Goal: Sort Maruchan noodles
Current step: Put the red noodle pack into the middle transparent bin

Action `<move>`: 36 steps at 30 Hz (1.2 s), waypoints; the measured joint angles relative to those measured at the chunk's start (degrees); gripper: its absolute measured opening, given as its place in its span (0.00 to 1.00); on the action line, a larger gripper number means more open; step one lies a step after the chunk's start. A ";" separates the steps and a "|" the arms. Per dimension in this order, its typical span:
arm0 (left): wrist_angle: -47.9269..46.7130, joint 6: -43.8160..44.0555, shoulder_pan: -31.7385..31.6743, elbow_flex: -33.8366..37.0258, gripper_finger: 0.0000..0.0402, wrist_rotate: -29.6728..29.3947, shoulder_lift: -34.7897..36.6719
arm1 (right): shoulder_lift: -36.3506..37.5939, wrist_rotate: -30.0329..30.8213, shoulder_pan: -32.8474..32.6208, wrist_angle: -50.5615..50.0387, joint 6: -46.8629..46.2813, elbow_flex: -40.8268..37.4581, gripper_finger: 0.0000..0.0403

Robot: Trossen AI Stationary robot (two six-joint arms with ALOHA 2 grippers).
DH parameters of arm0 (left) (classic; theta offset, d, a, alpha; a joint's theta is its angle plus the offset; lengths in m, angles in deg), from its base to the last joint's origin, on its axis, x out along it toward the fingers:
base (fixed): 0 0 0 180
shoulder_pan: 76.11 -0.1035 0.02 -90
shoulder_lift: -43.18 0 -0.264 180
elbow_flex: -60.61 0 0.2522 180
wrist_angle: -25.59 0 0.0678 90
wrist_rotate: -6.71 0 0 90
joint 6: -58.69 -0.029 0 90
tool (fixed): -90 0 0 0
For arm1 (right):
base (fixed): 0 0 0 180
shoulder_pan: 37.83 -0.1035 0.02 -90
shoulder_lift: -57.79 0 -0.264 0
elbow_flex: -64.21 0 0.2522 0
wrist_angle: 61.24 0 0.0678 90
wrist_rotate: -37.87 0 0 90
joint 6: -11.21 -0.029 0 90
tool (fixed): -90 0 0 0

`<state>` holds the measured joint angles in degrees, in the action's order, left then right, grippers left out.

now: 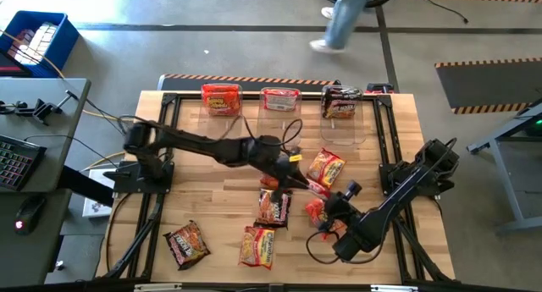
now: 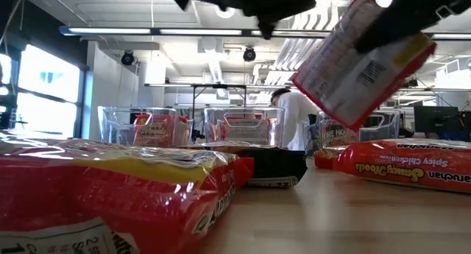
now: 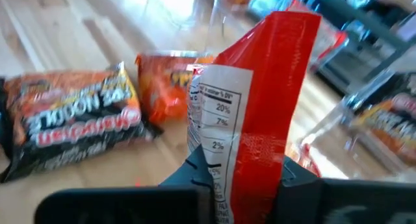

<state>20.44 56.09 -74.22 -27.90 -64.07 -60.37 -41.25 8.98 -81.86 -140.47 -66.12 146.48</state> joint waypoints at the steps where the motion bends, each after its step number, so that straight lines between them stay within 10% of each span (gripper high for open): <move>1: -4.32 -1.70 0.00 0.03 0.15 -1.71 1.36 | 0.00 1.38 0.00 -0.10 0.26 0.00 0.08; 15: -21.98 -11.87 4.48 0.08 0.47 -17.80 5.51 | 0.00 9.78 1.78 2.88 10.03 0.00 0.07; 36: -30.09 -12.51 6.89 0.01 0.50 -28.49 8.04 | -0.04 0.78 11.94 39.66 60.78 -0.07 0.07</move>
<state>-9.65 43.58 -67.33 -27.89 -92.56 -52.32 -41.30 9.76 -69.92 -100.81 -5.34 146.42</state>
